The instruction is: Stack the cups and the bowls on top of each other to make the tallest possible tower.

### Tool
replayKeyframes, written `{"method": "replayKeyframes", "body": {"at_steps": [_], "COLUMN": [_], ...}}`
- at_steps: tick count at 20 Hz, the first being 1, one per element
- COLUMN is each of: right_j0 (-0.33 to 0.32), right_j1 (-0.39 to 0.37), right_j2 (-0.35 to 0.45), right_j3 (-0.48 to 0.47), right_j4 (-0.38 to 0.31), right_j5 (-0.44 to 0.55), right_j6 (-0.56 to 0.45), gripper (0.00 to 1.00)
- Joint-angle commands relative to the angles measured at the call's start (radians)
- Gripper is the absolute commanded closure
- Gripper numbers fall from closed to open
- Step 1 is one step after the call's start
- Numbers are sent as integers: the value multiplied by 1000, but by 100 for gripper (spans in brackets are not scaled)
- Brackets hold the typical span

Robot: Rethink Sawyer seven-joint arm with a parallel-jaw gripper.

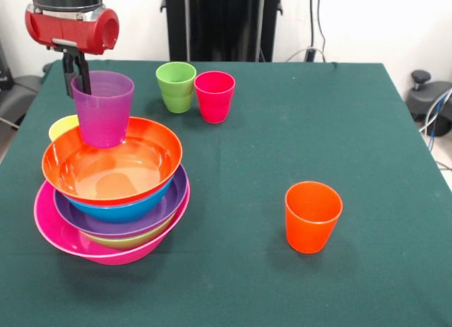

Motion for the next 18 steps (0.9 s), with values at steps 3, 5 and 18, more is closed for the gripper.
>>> {"method": "replayKeyframes", "body": {"at_steps": [3, 5, 18], "right_j0": [37, 35, 45], "right_j1": [40, 39, 36], "right_j2": [-38, -37, -41], "right_j3": [15, 14, 7], "right_j4": [-25, -25, -18], "right_j5": [39, 43, 61], "right_j6": [-53, -58, -51], "gripper": [100, 100, 100]}}
